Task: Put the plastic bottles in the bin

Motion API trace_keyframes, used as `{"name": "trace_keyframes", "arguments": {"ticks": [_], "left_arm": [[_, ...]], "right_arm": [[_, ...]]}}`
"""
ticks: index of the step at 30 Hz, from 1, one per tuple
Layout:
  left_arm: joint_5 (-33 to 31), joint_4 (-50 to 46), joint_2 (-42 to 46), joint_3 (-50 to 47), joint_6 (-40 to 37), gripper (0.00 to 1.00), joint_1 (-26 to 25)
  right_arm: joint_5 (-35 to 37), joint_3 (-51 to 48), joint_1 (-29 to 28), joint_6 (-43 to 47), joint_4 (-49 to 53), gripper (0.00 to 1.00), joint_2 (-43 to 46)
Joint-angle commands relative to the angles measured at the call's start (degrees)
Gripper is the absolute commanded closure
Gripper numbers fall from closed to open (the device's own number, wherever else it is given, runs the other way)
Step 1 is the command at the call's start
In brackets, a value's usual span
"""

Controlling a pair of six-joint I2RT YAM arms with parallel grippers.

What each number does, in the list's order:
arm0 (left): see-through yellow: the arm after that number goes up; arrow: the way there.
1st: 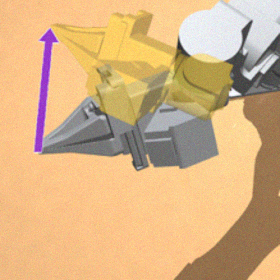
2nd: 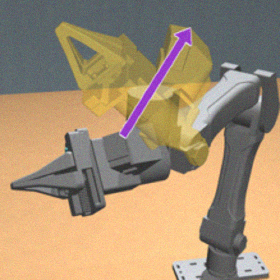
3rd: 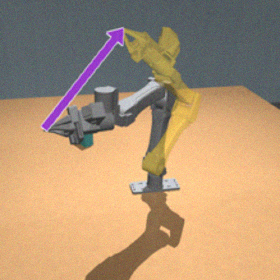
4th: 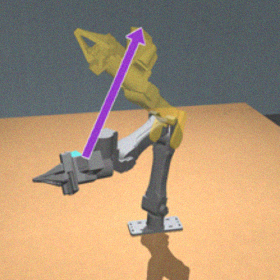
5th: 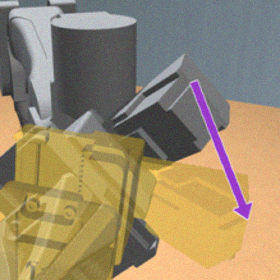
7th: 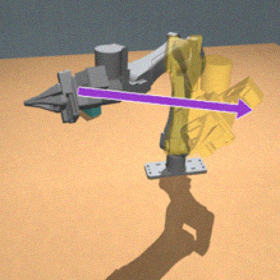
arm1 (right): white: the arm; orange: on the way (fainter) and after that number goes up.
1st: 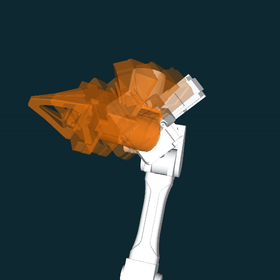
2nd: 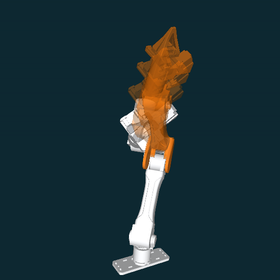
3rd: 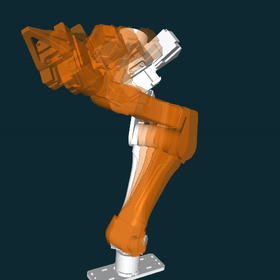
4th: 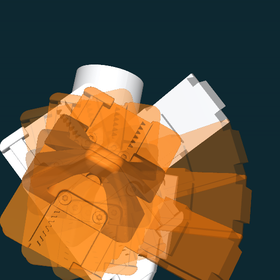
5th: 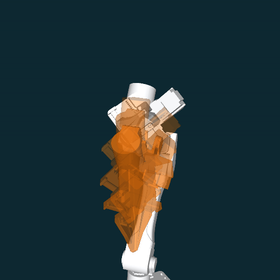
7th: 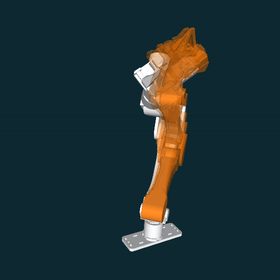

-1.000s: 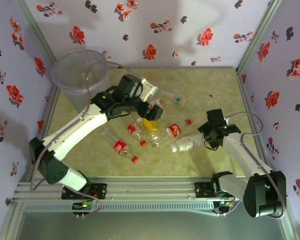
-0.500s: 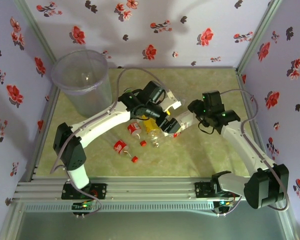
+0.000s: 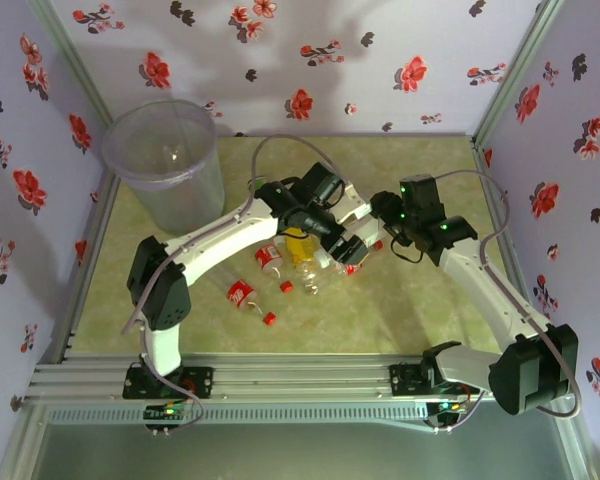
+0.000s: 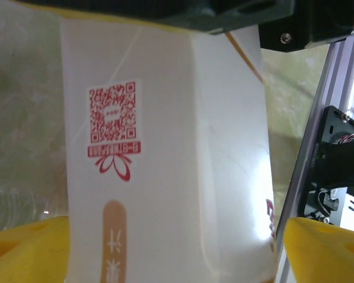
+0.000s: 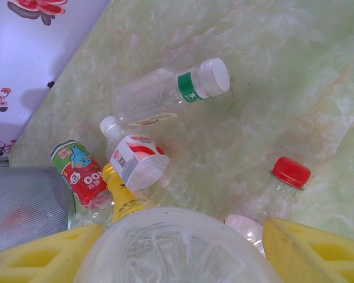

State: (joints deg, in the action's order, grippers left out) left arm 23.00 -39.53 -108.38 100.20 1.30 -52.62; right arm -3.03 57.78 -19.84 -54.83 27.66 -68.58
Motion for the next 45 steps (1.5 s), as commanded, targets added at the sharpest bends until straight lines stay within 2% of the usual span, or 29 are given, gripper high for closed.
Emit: {"name": "trace_keyframes", "arguments": {"ticks": [1, 2, 5, 7, 10, 11, 12, 13, 14, 23, 26, 28, 33, 35, 40, 45], "left_arm": [[-0.6, -1.4, -0.8, 2.5, -0.1, 0.16, -0.3], [-0.8, -1.4, -0.9, 2.6, 0.1, 0.21, -0.3], [-1.9, -1.4, -0.8, 2.9, 0.1, 0.42, -0.3], [-2.5, -1.7, -0.8, 3.3, 0.1, 0.50, -0.2], [-3.1, -2.3, -0.7, 3.8, 0.2, 0.52, 0.2], [-3.2, -2.3, -0.6, 3.9, 0.2, 0.52, 0.4], [-3.4, -2.4, -0.3, 3.9, 0.2, 0.53, 0.7], [-3.6, -2.5, -0.2, 3.9, 0.2, 0.52, 0.9], [-3.9, -2.5, 0.2, 3.9, 0.2, 0.52, 1.2], [-9.8, -6.8, 6.8, 6.9, -1.2, 0.53, 7.8], [-16.0, -10.9, 8.9, 11.5, -2.6, 0.53, 12.0], [-18.6, -12.5, 10.3, 15.6, -2.8, 0.58, 16.3], [-20.7, -14.6, 13.1, 25.0, 0.2, 0.69, 28.5], [-21.6, -15.0, 13.2, 27.1, 5.2, 0.73, 34.4], [-22.4, -11.0, 13.1, 25.2, 13.8, 0.82, 48.0], [-23.5, -6.5, 10.8, 21.4, 15.0, 0.86, 52.7]], "right_arm": [[-1.2, 1.5, -0.3, -0.2, -2.0, 0.41, 1.1], [-1.4, 1.5, -0.3, -0.2, -2.2, 0.41, 0.9], [-1.5, 1.4, -0.3, 0.0, -2.3, 0.41, 0.6], [-1.7, 1.1, -0.3, -0.1, -2.8, 0.40, 0.5], [-2.8, 1.5, -0.3, 1.0, -3.4, 0.34, 0.7], [-3.1, 1.9, -0.3, 1.5, -3.4, 0.25, 0.7], [-3.3, 2.3, -0.3, 2.2, -3.0, 0.12, 0.8], [-3.2, 3.1, -0.3, 3.2, -2.2, 0.04, 0.8], [-3.0, 3.8, -0.2, 4.0, -1.1, 0.01, 0.8], [-5.8, 3.7, 9.7, 6.3, 2.6, 0.01, 6.6], [-6.2, 3.3, 10.1, 7.9, 4.9, 0.01, 7.0], [-6.5, 1.6, 10.1, 8.3, 5.9, 0.01, 7.2], [-8.0, -3.6, 10.0, 7.2, 4.4, 0.01, 8.5], [-9.0, -5.0, 10.0, 6.3, 3.5, 0.01, 8.5], [-9.0, -5.4, 9.8, 7.0, 3.8, 0.01, 8.5], [-9.1, -4.5, 9.8, 9.2, 5.4, 0.01, 8.0]]}}
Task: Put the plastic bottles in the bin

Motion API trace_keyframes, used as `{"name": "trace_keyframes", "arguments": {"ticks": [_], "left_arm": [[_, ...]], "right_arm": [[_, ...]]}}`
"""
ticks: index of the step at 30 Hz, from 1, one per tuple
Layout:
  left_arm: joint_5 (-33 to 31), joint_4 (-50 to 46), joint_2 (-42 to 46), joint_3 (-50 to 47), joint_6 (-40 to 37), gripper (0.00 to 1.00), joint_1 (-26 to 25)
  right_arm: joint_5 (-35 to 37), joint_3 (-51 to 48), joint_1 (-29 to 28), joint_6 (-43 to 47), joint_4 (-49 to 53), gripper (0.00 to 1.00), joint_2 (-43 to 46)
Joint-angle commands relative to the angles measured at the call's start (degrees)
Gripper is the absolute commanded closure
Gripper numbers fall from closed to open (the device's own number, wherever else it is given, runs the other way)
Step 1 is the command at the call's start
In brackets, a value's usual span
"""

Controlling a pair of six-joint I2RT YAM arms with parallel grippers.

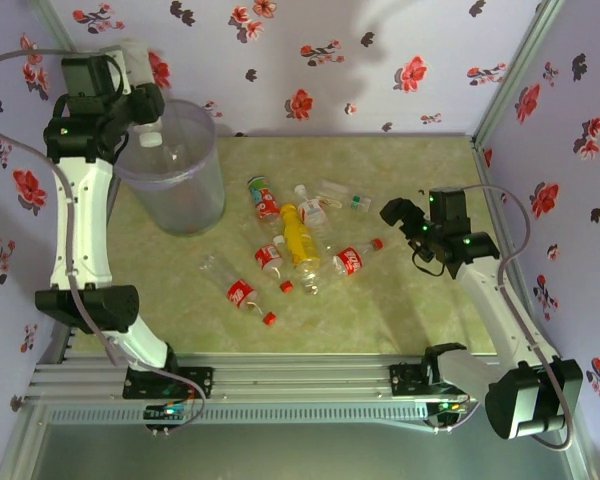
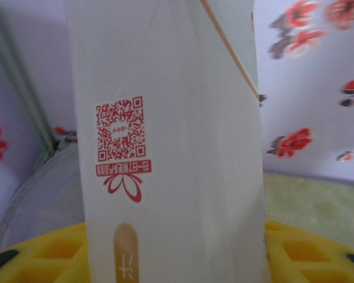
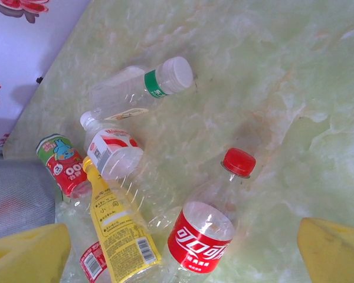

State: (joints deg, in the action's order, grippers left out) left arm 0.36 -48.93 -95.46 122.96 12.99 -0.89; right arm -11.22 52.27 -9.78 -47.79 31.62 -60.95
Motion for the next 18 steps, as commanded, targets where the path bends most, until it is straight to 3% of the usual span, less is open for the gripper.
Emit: {"name": "trace_keyframes", "arguments": {"ticks": [1, 18], "left_arm": [[-0.9, 3.4, -2.6, -2.2, 3.2, 0.87, 1.1], [4.7, 9.7, -5.7, -17.5, 1.2, 0.87, 0.2]], "right_arm": [[-0.9, 0.8, -0.4, 2.4, 1.7, 0.01, 0.5], [-1.4, 1.3, -0.9, 5.8, 3.7, 0.01, -2.0]]}}
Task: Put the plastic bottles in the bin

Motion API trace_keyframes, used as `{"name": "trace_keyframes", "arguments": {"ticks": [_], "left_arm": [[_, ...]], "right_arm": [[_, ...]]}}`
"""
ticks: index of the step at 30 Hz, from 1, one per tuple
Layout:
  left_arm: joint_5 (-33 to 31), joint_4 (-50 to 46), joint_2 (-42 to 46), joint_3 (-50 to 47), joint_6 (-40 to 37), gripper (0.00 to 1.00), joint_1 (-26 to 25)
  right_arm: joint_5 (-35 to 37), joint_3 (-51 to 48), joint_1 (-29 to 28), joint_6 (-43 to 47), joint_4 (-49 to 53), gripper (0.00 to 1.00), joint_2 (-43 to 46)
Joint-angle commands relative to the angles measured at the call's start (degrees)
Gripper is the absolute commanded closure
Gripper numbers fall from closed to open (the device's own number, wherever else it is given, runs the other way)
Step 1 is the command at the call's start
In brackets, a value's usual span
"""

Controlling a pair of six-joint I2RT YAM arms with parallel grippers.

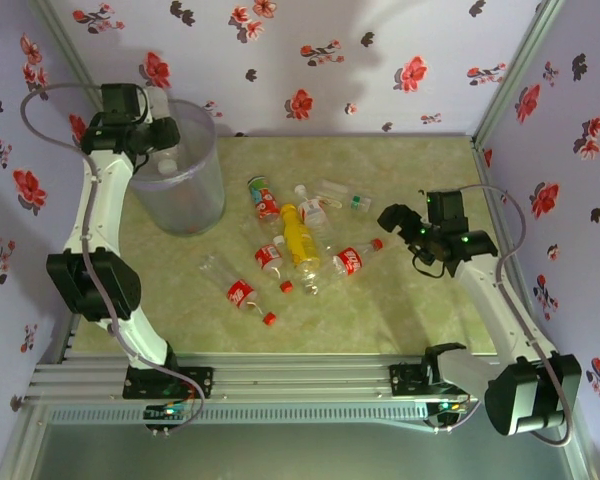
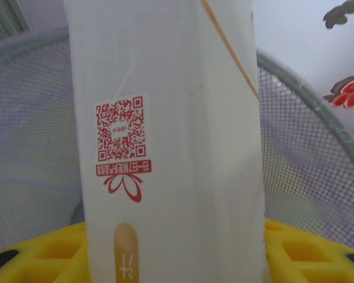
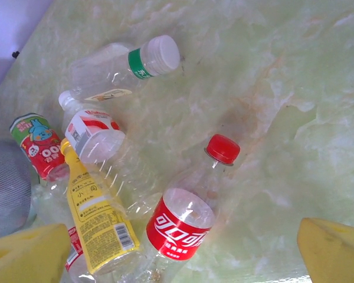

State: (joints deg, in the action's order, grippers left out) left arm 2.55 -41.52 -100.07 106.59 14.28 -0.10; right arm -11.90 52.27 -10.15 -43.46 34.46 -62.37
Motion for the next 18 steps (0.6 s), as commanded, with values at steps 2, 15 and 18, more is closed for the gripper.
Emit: {"name": "trace_keyframes", "arguments": {"ticks": [2, 15, 18], "left_arm": [[2.8, 1.9, -1.8, -1.6, -0.3, 0.86, -1.1], [3.1, 5.4, -3.7, -11.1, 0.6, 0.74, -3.0], [3.2, 5.0, -4.2, -11.0, 0.0, 0.49, -3.0]], "right_arm": [[-0.5, 1.5, -0.7, 1.7, 0.9, 0.01, -0.8], [7.3, 1.9, -3.5, 1.7, 5.4, 0.01, -0.9], [7.4, 1.2, -4.1, 0.7, 4.6, 0.01, -1.5]]}}
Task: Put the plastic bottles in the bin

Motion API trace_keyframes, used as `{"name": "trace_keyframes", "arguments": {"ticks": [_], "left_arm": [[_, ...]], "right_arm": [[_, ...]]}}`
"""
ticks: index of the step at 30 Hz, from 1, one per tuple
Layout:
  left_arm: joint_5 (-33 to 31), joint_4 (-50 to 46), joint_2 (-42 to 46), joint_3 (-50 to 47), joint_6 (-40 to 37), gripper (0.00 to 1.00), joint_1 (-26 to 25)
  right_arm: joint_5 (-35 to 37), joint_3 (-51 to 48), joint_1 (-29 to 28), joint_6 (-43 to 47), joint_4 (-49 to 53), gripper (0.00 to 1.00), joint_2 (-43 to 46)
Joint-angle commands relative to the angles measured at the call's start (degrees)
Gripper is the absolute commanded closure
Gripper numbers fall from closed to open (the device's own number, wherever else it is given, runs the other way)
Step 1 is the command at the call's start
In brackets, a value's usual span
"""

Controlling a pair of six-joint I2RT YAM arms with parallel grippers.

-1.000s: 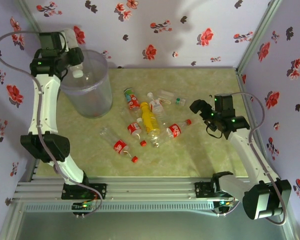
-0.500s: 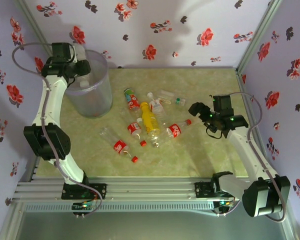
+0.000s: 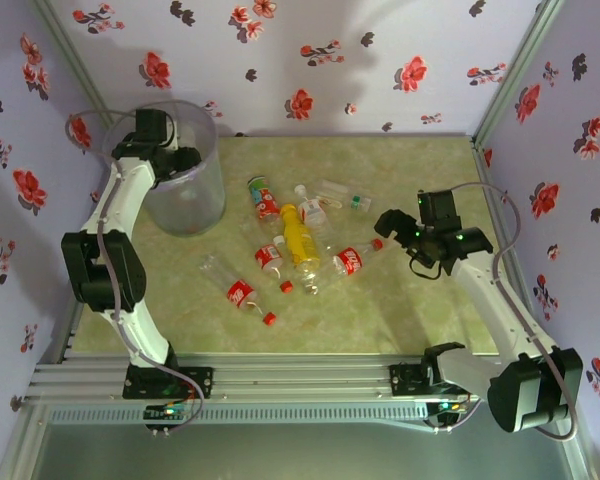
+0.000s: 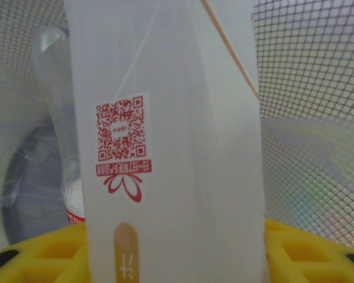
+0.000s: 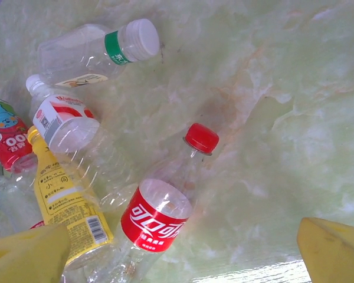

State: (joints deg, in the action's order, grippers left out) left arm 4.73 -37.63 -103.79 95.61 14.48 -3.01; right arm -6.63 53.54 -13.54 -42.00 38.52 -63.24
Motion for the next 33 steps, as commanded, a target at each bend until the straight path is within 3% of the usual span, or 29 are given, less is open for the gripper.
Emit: {"name": "trace_keyframes", "arguments": {"ticks": [1, 4, 8, 21, 33], "left_arm": [[1.0, 1.0, -0.4, 0.0, -0.5, 0.42, -0.1], [1.0, 0.5, -0.3, 0.6, -1.2, 0.23, -0.1], [0.9, -0.3, -0.4, 2.2, -1.9, 0.09, -0.1], [-0.3, -3.3, 2.4, 7.9, -5.6, 0.03, 0.2], [-4.1, -10.7, 12.2, 13.1, -10.0, 0.01, -0.4]], "right_arm": [[2.4, -0.1, -1.1, -1.2, 0.6, 0.01, -1.0], [3.6, -0.4, -3.0, -3.0, 0.1, 0.01, -2.4], [4.8, -2.5, -5.4, -7.7, -3.0, 0.01, -3.7], [5.6, -10.1, -7.9, -17.9, -13.2, 0.01, -4.6], [5.7, -8.4, -11.8, -20.1, -17.5, 0.01, -15.0]]}}
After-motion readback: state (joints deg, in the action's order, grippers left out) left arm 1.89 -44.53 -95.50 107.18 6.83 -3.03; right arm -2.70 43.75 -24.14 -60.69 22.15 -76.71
